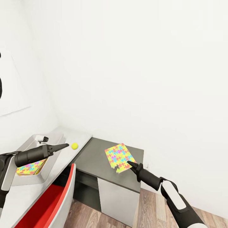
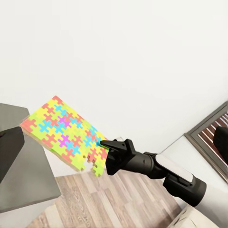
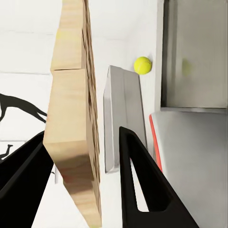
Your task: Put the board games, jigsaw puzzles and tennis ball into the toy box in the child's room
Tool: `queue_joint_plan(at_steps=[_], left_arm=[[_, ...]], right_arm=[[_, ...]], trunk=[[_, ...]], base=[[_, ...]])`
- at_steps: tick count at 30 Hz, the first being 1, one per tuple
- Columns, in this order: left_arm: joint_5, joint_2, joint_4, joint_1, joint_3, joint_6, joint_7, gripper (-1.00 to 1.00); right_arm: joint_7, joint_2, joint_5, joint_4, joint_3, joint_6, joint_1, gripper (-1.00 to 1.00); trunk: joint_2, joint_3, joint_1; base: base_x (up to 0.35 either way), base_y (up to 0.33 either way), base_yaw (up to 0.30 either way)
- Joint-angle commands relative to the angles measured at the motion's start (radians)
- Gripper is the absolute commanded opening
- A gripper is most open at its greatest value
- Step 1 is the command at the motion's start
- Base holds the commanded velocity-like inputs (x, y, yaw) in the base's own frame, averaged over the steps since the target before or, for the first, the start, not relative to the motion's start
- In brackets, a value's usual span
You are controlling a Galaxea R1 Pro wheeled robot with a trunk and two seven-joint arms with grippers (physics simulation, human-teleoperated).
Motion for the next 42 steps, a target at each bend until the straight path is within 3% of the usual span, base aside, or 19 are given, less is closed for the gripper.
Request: queue_joint_plan(at_steps=[1, 12, 42], left_arm=[[0.002, 0.000, 0.000, -0.001, -0.001, 0.009, -0.001, 1.00], [0.002, 0.000, 0.000, 0.001, -0.001, 0.009, -0.001, 1.00], [0.002, 0.002, 0.000, 0.005, 0.003, 0.009, -0.003, 1.00]], right_arm=[[0.004, -0.001, 0.000, 0.000, 0.002, -0.005, -0.001, -1.00], [0.003, -0.002, 0.000, 0.000, 0.004, -0.017, -0.001, -1.00], [-0.005, -0.003, 0.000, -0.001, 0.010, -0.018, -0.001, -1.00]], trunk=[[-0.002, -0.002, 0.001], [-0.002, -0.002, 0.001], [-0.002, -0.002, 0.001]], base=[[0.000, 0.000, 0.000], [0.000, 0.000, 0.063], [0.000, 0.000, 0.287]])
